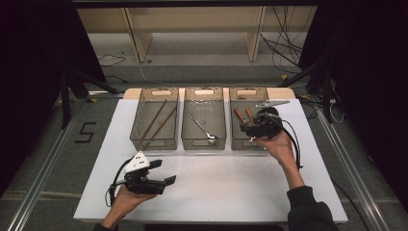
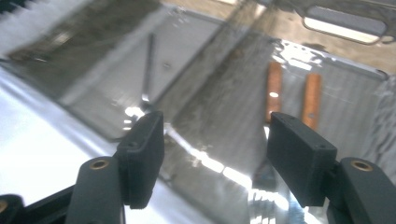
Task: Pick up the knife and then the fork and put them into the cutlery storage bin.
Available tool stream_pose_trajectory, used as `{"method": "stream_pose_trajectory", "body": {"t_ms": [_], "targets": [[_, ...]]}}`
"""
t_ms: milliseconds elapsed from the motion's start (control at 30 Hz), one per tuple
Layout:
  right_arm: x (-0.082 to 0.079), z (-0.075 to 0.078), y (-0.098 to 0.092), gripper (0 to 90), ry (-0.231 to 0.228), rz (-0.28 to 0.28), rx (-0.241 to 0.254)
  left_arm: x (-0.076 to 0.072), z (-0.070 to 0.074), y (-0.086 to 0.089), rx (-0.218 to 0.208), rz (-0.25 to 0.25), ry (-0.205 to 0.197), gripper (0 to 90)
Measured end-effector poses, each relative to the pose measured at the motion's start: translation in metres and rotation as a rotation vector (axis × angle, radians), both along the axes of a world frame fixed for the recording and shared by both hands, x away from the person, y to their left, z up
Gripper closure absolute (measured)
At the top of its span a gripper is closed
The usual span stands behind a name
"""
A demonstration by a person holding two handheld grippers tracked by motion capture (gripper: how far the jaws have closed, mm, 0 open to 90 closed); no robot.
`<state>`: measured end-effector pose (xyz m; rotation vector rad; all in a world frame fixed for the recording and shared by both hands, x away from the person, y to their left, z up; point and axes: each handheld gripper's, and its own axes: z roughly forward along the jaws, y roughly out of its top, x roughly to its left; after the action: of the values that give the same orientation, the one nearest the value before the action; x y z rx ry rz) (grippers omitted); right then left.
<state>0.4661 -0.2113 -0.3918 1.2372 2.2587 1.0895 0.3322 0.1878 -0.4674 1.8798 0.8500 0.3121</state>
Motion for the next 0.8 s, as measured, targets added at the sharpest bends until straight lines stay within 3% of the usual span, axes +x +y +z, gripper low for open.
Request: {"method": "stream_pose_trajectory", "body": {"t_ms": [233, 433, 800], "targets": [[-0.037, -0.001, 0.003, 31.3, -0.041, 0.064, 0.1, -0.001, 0.0, 0.001, 0.003, 0.001, 0.0, 16.0], [-0.067, -0.012, 0.002, 28.5, -0.07, 0.106, 0.138, -0.001, -0.001, 0.001, 0.008, 0.002, 0.0, 16.0], [-0.103, -0.027, -0.01, 25.5, -0.122, 0.14, 0.228, -0.003, 0.0, 0.002, 0.012, 0.001, -0.002, 16.0]]}}
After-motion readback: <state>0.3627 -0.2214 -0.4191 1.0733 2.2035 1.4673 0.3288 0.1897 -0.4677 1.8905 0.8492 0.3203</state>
